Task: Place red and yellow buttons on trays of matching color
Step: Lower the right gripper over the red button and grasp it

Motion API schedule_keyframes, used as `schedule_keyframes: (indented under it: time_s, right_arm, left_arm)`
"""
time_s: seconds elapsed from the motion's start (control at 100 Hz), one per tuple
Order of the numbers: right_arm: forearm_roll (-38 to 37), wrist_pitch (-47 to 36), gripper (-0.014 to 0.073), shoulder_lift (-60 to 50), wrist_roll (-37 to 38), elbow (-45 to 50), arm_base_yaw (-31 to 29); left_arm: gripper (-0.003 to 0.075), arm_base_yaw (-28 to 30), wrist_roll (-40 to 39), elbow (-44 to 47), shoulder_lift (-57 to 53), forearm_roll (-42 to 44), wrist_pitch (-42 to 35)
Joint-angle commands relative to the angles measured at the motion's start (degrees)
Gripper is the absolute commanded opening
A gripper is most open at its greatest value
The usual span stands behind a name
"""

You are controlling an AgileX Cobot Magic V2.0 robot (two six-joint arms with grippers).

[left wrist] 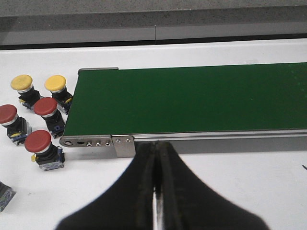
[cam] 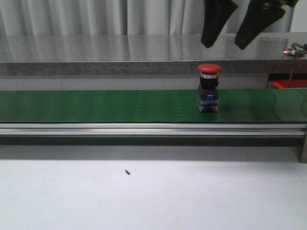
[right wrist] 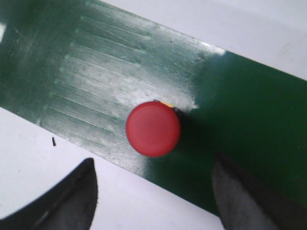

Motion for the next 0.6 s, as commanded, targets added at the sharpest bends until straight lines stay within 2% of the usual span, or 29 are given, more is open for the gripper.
schedule_keyframes:
  time_s: [0.0,0.59]
  right_arm:
    - [0.38,-1.22,0.051,-0.74,-0.52,-2.51,0.09]
    - [-3.12,-1.44,0.0499,4.38,0.25,-2.74,-2.58]
  left_arm:
    - [-0.002,-0.35,-0.2,-1.61,0.22,-1.27,-4.05]
    - [-0.002,-0.35,-0.2,-1.61,0.22,-1.27,-4.05]
